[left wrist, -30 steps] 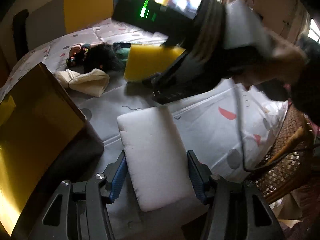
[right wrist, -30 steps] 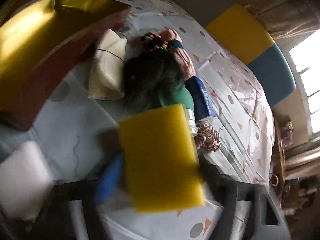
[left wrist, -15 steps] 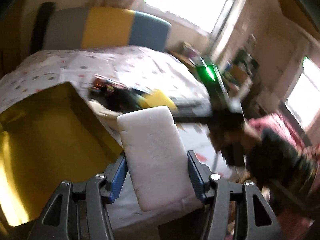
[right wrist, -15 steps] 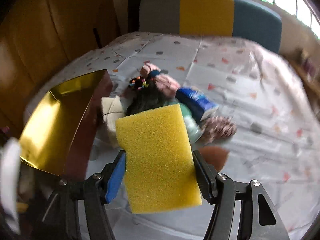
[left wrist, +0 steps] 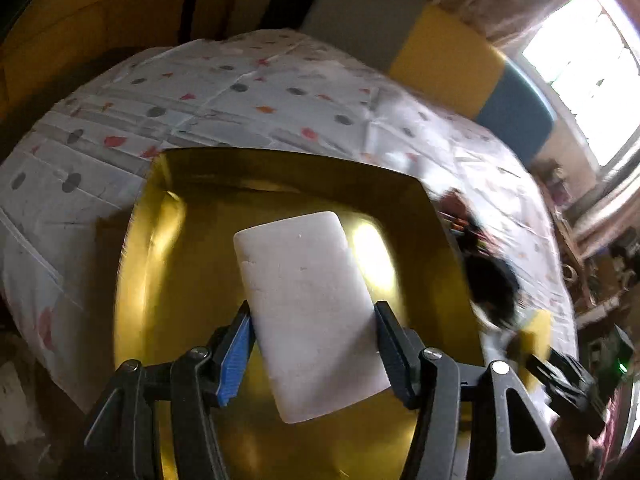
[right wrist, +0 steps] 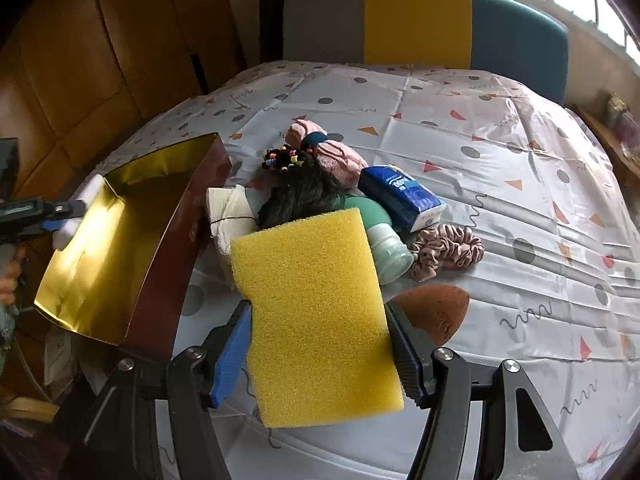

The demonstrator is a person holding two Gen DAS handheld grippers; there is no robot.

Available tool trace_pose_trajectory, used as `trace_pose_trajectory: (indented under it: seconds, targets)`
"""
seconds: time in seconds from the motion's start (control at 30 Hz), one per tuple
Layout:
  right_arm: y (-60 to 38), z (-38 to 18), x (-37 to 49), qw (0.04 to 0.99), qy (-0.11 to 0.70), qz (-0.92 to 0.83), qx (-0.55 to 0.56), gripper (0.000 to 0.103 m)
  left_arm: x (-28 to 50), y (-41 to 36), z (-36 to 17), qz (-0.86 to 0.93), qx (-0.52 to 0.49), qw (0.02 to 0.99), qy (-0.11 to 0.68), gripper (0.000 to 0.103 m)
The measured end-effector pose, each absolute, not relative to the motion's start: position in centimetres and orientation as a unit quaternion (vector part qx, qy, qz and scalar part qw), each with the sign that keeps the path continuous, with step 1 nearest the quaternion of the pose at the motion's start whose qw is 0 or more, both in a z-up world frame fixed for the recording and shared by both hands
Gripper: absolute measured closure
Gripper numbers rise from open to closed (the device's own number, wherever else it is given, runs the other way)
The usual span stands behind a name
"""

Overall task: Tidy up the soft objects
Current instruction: 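Lower the white block into the gold tray and open the left gripper, then carry the yellow sponge into the tray and open the right gripper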

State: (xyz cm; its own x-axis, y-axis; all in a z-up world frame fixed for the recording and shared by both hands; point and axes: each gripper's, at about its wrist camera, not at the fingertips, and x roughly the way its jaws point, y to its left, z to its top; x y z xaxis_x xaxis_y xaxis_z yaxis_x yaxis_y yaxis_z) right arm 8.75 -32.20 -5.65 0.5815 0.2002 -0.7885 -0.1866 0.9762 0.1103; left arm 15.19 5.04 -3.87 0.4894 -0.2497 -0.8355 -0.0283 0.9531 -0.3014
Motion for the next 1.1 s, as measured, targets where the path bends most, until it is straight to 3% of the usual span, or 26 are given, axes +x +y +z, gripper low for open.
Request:
trace_pose_trajectory:
  seconds: [0.23,0.37,0.8,1.1]
  targets:
    - [-32.2,-5.9,8.9,0.888,0.447,0.106,0.002,0.038,18.5,5.3,-5.6,-0.024,-0.024,0.864,0.502,0.038]
    - [-32.2,-6.2,9.1,0.886,0.451,0.105,-0.003,0.038,19.1,6.2,-6.4,-0.001,-0.022,0.863,0.505,0.02]
    - [-32.7,-6.0,9.0,0.89,0.447,0.092,0.011,0.038,10.2,5.5,-1.3,-0.026,-0.059,0.896,0.44,0.02]
    - [-31.4,-4.0,8.7,0.897,0.43,0.098,0.034,0.038,6.0,3.7,-0.1,-0.039,-0.029,0.912,0.408,0.02]
